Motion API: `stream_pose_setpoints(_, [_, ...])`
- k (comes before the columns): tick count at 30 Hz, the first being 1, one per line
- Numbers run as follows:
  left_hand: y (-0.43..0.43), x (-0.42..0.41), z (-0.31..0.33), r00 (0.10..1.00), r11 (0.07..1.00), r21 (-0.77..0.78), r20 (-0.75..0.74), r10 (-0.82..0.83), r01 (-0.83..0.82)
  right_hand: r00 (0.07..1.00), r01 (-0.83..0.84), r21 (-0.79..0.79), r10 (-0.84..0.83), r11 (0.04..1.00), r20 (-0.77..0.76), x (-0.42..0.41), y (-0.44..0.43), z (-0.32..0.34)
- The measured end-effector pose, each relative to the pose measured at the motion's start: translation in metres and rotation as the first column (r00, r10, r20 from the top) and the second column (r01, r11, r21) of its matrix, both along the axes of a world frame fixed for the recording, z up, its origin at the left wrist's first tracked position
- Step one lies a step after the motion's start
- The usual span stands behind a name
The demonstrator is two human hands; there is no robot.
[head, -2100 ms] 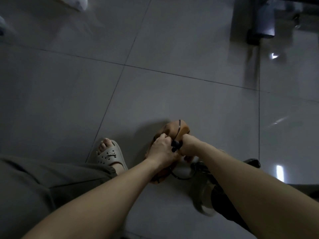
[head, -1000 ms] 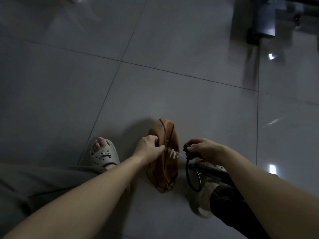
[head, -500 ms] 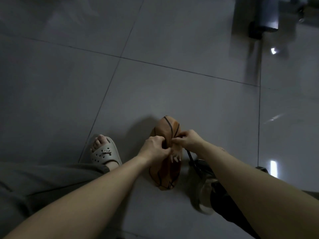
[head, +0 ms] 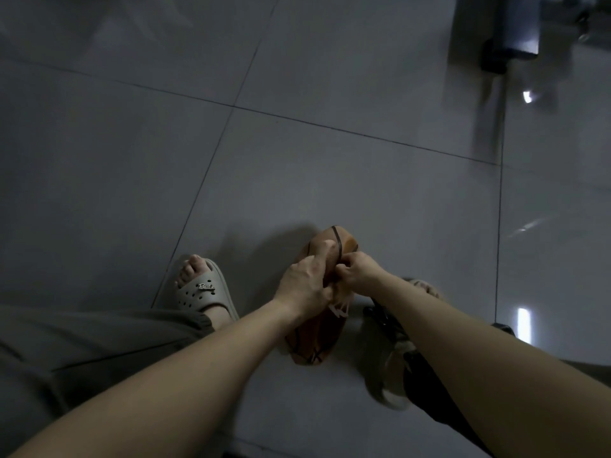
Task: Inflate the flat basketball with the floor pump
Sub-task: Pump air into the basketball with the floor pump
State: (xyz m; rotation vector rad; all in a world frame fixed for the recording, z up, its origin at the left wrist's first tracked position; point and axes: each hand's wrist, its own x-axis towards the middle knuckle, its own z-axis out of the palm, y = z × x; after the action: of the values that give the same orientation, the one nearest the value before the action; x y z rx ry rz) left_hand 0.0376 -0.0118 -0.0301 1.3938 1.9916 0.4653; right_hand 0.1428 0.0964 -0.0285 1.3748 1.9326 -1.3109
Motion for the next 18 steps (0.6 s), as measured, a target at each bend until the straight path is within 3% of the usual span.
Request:
stream_pose_setpoints(5, [-0.002,0.001,0.001,0.999,1.0,0.017,0.035,-0.019,0.018,0.991,0.124,-0.091,-0.128,0.988,-0.046,0.002,-0.003,-0.001])
stream_pose_setpoints(12, [-0.002,-0.001,-0.003,0.997,1.0,-0.021,0.081,0.004,-0.003,0.983,0.167,-0.184,-0.177,0.969,-0.037,0.0,-0.001,0.003])
stream_pose_setpoints(18, [0.005,-0.008,-0.006,0.999,0.998,-0.053,-0.009,-0.035,0.034,0.945,0.304,-0.229,-0.323,0.925,-0.046,0.01,0.003,0.017])
